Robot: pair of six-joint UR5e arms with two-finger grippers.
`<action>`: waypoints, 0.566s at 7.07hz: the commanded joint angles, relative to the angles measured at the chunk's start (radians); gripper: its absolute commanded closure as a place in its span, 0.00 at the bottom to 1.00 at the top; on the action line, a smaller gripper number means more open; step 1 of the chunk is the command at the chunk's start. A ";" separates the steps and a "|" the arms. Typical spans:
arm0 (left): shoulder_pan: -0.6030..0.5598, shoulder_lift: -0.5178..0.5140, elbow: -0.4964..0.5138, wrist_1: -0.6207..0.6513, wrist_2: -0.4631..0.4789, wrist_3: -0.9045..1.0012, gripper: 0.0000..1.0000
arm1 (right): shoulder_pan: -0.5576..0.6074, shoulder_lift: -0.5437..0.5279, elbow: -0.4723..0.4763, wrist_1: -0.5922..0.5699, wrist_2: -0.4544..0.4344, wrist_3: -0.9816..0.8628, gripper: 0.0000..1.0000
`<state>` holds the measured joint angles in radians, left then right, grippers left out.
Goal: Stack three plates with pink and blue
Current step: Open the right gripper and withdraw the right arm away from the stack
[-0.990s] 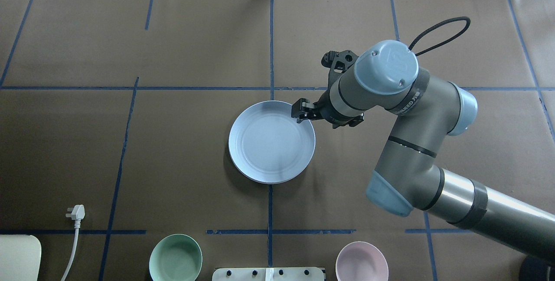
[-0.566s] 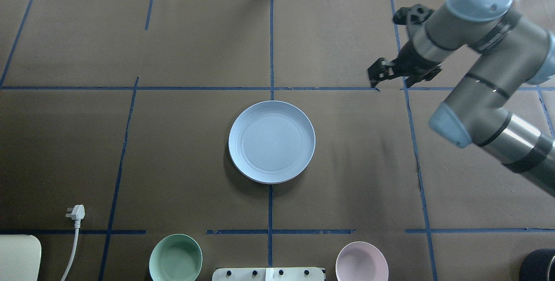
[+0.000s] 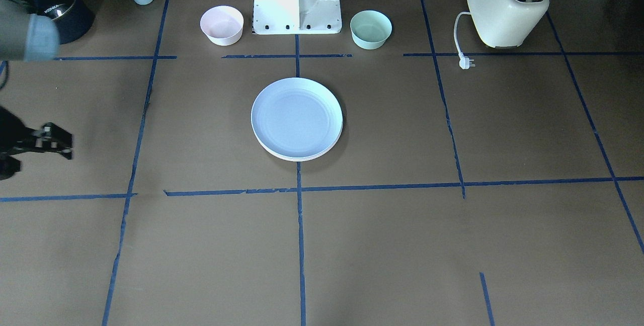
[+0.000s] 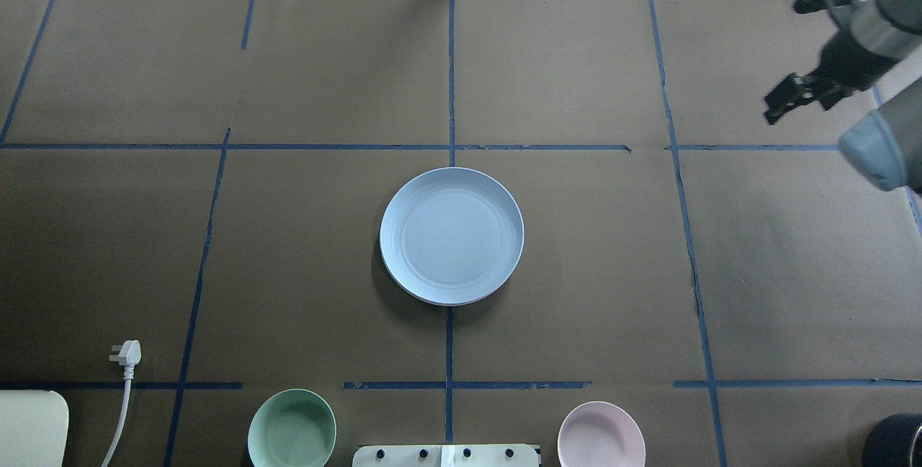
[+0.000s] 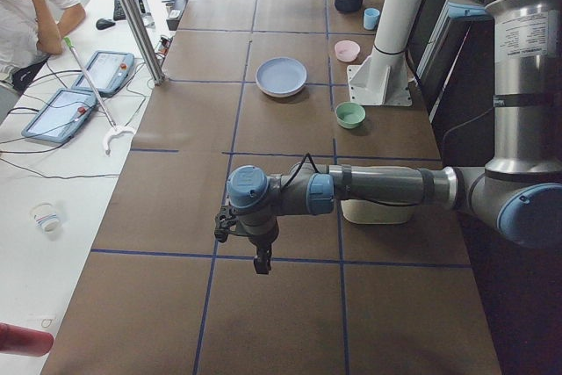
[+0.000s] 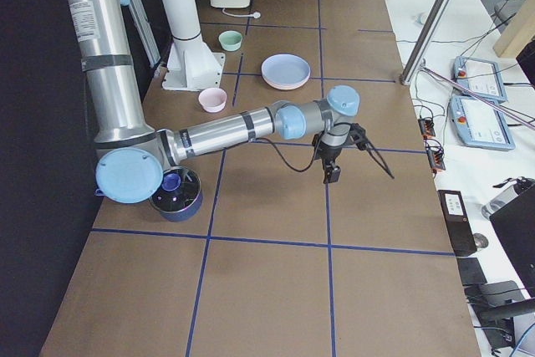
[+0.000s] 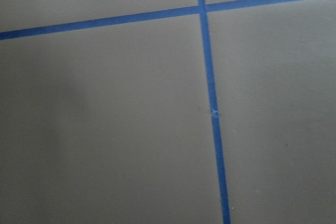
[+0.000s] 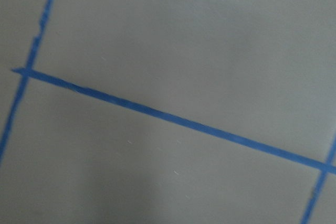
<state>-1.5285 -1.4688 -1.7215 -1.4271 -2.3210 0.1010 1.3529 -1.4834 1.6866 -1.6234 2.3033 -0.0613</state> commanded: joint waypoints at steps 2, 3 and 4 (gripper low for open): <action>-0.005 0.062 -0.112 0.050 0.002 0.002 0.00 | 0.200 -0.204 0.002 0.008 0.021 -0.138 0.00; -0.005 0.076 -0.116 0.048 0.005 0.002 0.00 | 0.250 -0.215 0.014 0.008 0.025 -0.140 0.00; -0.002 0.076 -0.101 0.048 0.006 0.002 0.00 | 0.249 -0.224 0.012 0.010 0.021 -0.126 0.00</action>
<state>-1.5331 -1.4000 -1.8285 -1.3792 -2.3169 0.1027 1.5779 -1.6899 1.6963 -1.6154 2.3255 -0.1940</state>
